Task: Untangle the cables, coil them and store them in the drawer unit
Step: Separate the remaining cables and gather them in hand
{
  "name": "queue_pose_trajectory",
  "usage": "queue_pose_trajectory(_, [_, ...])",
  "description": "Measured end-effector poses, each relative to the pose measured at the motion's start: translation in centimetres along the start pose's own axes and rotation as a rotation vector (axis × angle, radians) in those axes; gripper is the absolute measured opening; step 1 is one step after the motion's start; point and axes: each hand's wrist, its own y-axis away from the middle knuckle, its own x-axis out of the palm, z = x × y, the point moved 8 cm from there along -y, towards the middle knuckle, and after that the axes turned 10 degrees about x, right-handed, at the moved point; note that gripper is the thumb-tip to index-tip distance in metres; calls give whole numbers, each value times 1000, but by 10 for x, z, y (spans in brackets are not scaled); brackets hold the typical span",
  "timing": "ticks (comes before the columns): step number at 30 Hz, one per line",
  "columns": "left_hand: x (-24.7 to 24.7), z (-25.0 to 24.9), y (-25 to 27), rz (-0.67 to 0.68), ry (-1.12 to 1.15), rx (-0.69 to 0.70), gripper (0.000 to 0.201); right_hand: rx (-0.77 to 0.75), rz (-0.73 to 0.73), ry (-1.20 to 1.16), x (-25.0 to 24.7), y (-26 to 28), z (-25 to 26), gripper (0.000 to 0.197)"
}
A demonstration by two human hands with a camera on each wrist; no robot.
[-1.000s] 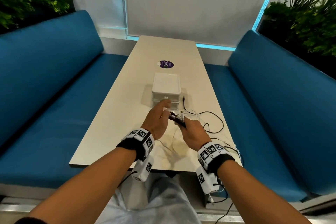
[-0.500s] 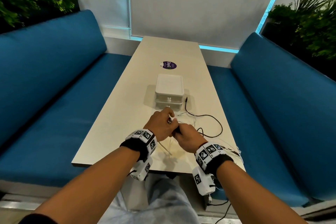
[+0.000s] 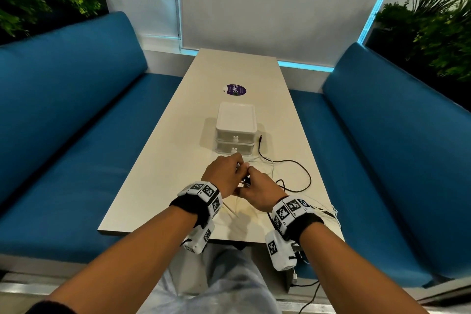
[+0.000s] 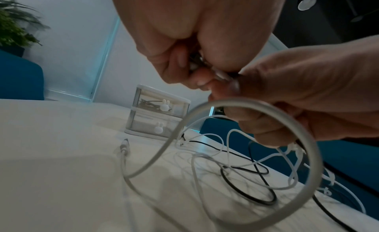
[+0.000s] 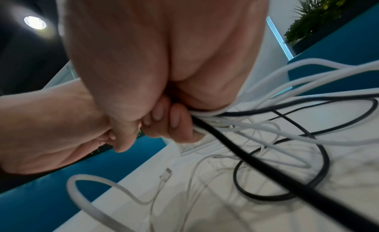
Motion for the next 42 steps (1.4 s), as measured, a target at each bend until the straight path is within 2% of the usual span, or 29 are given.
queue_pose_trajectory(4, [-4, 6, -1, 26, -97, -17, 33, -23, 2, 101, 2, 0, -5, 35])
queue_pose_trajectory(7, [-2, 11, -1, 52, -73, -55, 42, -32, 14, 150, 3, 3, -8, 32])
queue_pose_trajectory(10, [-2, 13, -2, 43, -7, -70, 42, -41, 21, 268, 7, 0, -10, 27])
queue_pose_trajectory(13, [1, 11, 1, 19, 58, -81, 36, -65, 31, 335, 11, -5, -8, 14])
queue_pose_trajectory(18, [-11, 9, 0, -80, -47, -93, 37, -65, 31, 273, 8, -8, 4, 22])
queue_pose_trajectory(23, [-14, 10, -5, 19, -247, -100, 43, -89, 28, 280, 8, -1, 1, 26])
queue_pose_trajectory(27, [-3, 24, -7, 168, -132, -124, 58, -74, 25, 316, -2, 3, -8, 28])
queue_pose_trajectory(32, [5, 30, -7, 150, 78, -74, 46, -49, 52, 402, 5, 4, -11, 29])
queue_pose_trajectory(37, [-7, 21, -5, 18, -2, -87, 45, -48, 18, 413, 8, -2, 1, 31])
queue_pose_trajectory(42, [-9, 26, -6, 118, -142, -55, 42, -53, 30, 373, 2, 4, 2, 27])
